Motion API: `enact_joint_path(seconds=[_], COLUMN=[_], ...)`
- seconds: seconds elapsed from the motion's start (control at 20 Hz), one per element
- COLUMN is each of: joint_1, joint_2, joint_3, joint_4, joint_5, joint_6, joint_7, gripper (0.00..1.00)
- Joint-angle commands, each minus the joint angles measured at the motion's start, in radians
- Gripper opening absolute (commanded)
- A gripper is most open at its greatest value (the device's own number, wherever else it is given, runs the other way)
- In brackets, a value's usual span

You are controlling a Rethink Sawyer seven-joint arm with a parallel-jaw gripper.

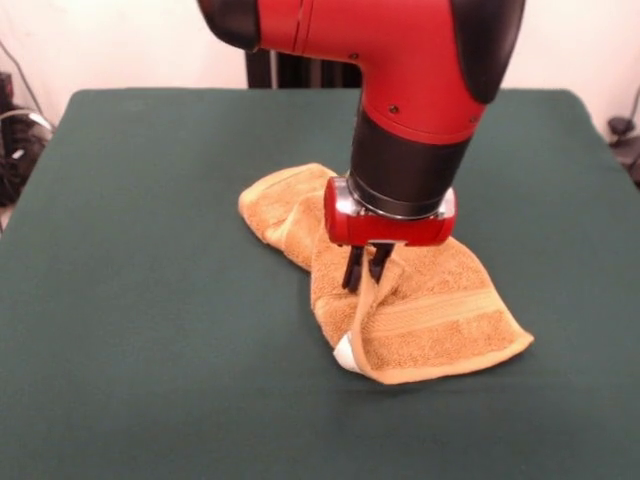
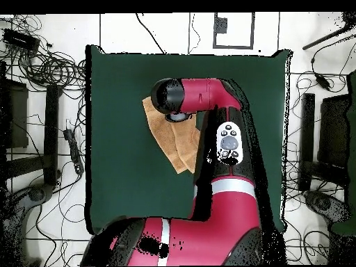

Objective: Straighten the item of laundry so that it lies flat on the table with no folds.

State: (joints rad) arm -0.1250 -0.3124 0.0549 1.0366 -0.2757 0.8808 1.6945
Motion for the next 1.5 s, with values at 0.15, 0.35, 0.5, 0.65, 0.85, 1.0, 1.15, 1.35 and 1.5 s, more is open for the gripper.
enact_joint_path(seconds=[0.15, 0.35, 0.5, 0.65, 0.85, 1.0, 1.15, 1.35, 1.5], joint_1=[-0.018, -0.031, -0.040, -0.050, -0.058, -0.061, -0.058, -0.057, -0.057], joint_2=[-0.027, -0.029, -0.028, -0.030, -0.031, -0.029, -0.022, -0.021, -0.024], joint_3=[0.163, 0.187, 0.201, 0.216, 0.228, 0.231, 0.231, 0.237, 0.240], joint_4=[-0.023, -0.031, -0.044, -0.049, -0.055, -0.065, -0.082, -0.086, -0.086], joint_5=[-0.076, -0.100, -0.122, -0.139, -0.157, -0.175, -0.180, -0.188, -0.198], joint_6=[0.186, 0.202, 0.214, 0.224, 0.229, 0.231, 0.241, 0.251, 0.251], joint_7=[-0.381, -0.413, -0.435, -0.448, -0.468, -0.508, -0.528, -0.555, -0.574], gripper=[0.00, 0.00, 0.00, 0.00, 0.00, 0.00, 0.00, 0.00, 0.00])
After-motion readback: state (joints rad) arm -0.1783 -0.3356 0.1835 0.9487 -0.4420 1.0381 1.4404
